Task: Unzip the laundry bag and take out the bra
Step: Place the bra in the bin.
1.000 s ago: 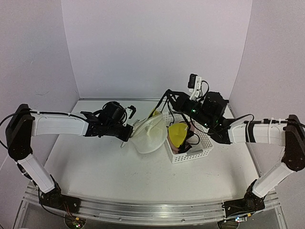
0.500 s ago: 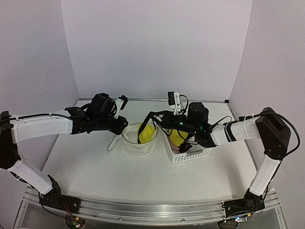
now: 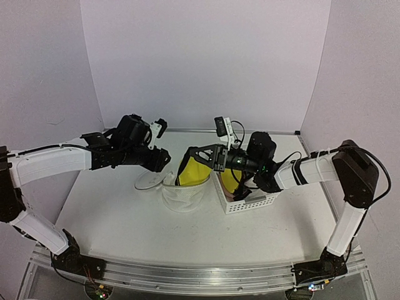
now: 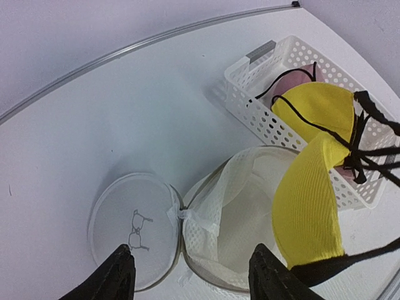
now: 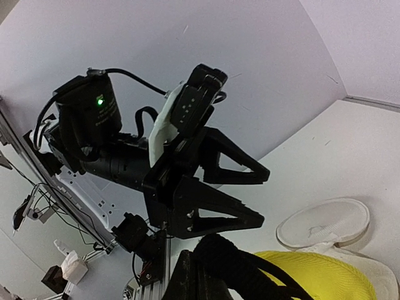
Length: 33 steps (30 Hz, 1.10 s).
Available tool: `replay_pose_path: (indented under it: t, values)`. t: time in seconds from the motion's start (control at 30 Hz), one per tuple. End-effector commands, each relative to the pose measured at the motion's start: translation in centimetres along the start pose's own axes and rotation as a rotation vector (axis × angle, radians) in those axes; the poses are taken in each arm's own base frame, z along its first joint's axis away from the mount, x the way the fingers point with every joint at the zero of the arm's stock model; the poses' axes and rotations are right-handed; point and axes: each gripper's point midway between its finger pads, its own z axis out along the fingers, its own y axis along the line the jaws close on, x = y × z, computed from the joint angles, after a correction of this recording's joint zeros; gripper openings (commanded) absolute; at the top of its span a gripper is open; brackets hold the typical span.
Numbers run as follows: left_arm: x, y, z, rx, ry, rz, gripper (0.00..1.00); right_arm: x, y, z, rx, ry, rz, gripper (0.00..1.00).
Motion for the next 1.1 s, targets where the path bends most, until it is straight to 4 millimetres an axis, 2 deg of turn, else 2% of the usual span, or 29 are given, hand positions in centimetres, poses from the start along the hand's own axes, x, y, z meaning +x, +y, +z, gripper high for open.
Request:
replay_pose_path:
  t: [0.0, 0.23, 0.57, 0.83, 1.07]
  values:
    - [-3.9, -0.4, -0.6, 0.008, -0.075, 0.032, 0.63, -4.1, 4.1, -0.3, -0.102, -0.105, -0.195, 0.00]
    - [-4.5, -0.4, -0.2, -0.002, -0.079, 0.045, 0.63, -8.0, 4.8, -2.8, 0.049, -0.263, -0.350, 0.00]
    - [-3.8, -0.2, 0.2, -0.013, -0.063, 0.034, 0.63, -11.3, 2.3, -6.5, 0.362, -0.380, -0.443, 0.00]
    - [-3.7, -0.2, 0.6, -0.015, -0.055, 0.036, 0.64, -11.5, -2.2, -9.3, 0.666, -0.367, -0.404, 0.00]
    - [-3.6, -0.1, 0.5, -0.019, -0.056, 0.029, 0.64, -9.6, -7.0, -11.9, 0.857, -0.303, -0.283, 0.00]
